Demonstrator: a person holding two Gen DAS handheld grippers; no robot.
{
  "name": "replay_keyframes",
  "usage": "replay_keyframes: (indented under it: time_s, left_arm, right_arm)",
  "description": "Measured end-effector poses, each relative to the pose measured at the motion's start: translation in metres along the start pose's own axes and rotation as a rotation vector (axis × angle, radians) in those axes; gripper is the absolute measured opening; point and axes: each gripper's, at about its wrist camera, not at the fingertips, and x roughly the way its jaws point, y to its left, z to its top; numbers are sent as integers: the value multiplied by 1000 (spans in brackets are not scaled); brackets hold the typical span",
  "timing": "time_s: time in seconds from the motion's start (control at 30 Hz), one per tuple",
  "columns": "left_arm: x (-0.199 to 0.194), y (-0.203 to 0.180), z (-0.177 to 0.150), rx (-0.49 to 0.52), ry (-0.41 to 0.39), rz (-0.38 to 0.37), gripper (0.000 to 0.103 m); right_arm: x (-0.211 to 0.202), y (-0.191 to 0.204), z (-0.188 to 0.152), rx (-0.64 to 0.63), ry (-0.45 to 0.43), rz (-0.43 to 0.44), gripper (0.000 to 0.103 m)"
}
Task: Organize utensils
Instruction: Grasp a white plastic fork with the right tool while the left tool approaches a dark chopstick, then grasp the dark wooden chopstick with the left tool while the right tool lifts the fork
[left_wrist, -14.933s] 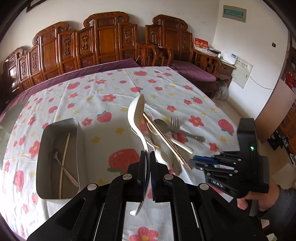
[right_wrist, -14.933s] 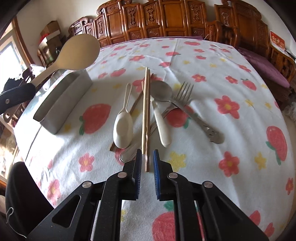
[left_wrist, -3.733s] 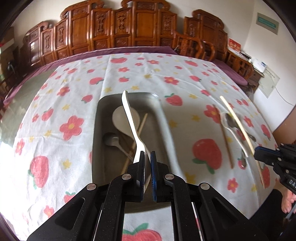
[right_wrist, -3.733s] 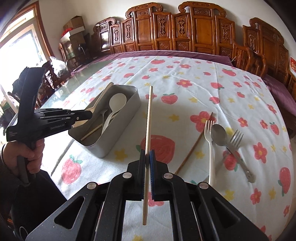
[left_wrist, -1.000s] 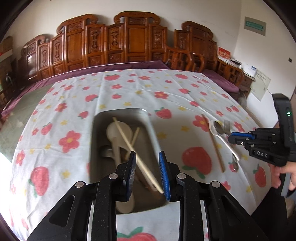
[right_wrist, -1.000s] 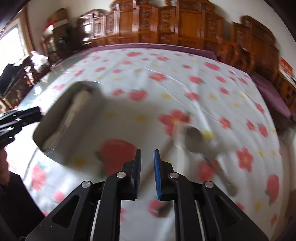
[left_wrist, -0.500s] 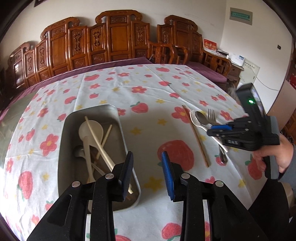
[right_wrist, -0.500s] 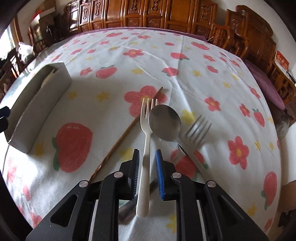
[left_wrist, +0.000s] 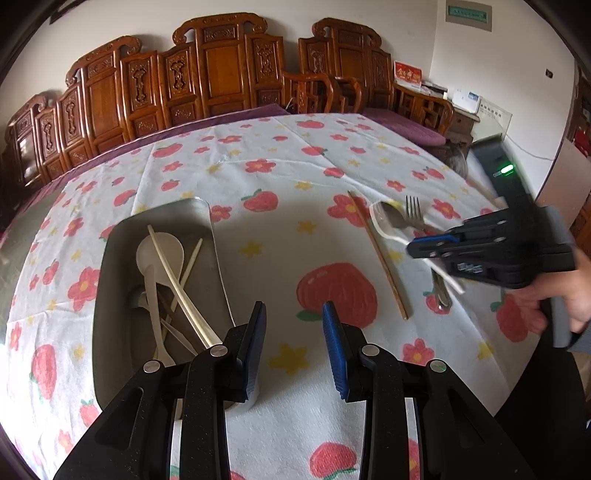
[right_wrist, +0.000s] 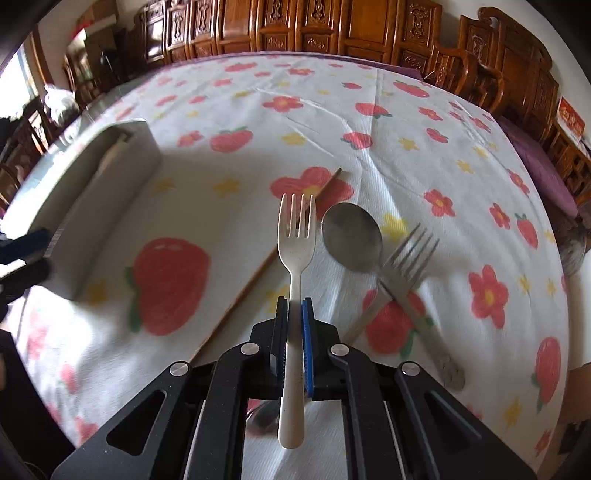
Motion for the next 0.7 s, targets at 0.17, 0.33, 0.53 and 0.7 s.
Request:
replay_keyframes:
  time_s: [0.17, 0.33, 0.53, 0.7]
  left_arm:
    - [2, -11, -5, 13, 4, -4, 30]
    - [-1, -32, -1, 58, -8, -1, 30]
    - [7, -57, 5, 85, 20, -28, 30]
    - [26, -72, 18, 62, 46, -60, 30]
  right_arm:
    - [-37, -2, -20, 31, -58, 19, 9]
    - [-61, -11, -39, 65, -105, 18, 9]
    - [-76, -21, -57, 64, -127, 10, 9]
    - [-84, -34, -60, 74, -147, 12, 9]
